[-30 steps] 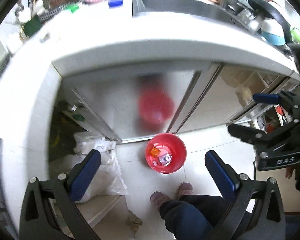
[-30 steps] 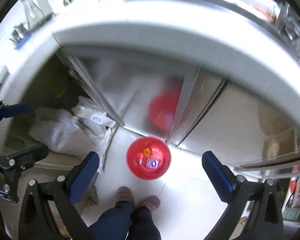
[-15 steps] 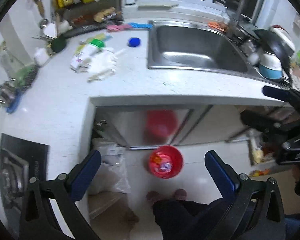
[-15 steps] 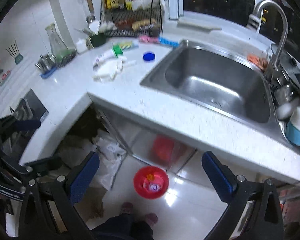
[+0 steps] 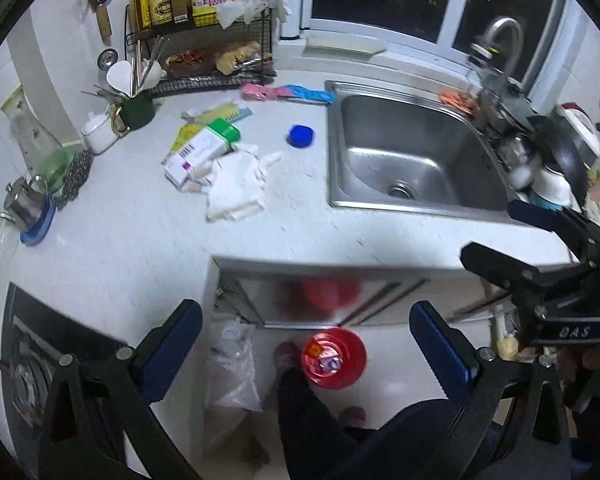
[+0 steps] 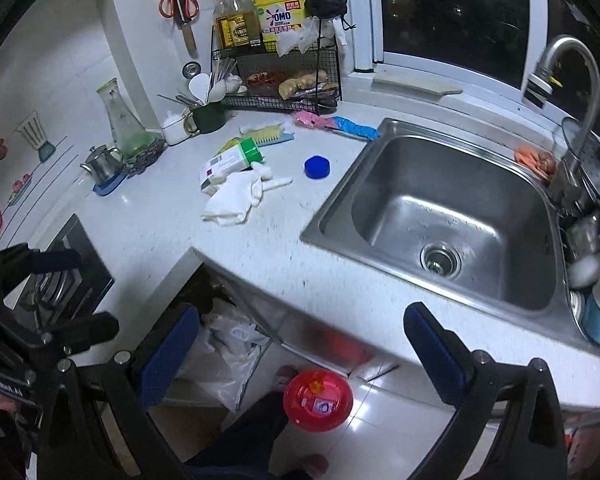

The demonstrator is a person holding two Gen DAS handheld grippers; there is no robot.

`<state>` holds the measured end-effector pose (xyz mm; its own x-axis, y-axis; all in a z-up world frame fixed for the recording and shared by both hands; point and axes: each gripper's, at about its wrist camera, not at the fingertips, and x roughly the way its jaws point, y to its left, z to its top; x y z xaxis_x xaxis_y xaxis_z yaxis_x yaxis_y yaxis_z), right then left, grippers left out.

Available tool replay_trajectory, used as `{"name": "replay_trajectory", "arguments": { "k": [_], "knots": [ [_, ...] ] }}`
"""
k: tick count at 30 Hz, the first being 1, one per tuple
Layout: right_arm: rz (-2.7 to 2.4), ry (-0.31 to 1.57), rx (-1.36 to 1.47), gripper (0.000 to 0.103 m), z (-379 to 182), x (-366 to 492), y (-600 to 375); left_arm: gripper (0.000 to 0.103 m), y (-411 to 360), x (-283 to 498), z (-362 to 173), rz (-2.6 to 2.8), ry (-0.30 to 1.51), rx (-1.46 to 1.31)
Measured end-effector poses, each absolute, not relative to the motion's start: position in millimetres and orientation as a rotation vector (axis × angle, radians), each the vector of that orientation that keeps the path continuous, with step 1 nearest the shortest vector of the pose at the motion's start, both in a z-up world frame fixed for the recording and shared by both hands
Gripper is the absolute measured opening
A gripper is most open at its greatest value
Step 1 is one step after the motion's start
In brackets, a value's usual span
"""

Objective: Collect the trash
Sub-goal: 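Raise both tools back toward the counter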

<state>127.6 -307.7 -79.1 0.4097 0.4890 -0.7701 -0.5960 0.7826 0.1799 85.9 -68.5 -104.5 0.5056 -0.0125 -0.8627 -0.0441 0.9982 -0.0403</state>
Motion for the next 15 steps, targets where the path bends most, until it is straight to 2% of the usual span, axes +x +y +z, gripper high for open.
{"name": "replay_trajectory", "arguments": {
  "k": [8, 15],
  "knots": [
    [0.647, 0.973, -0.125, 0.103, -89.7, 189.2, -270.2, 0.103, -25.4, 168.0, -127.7, 0.005, 1.094, -0.055],
    [0.602, 1.044, -0.133, 0.103, -108.7, 231.1, -237.5, 0.103, 8.4, 231.5, -170.3, 0.002, 1.174, -0.045]
  ]
}}
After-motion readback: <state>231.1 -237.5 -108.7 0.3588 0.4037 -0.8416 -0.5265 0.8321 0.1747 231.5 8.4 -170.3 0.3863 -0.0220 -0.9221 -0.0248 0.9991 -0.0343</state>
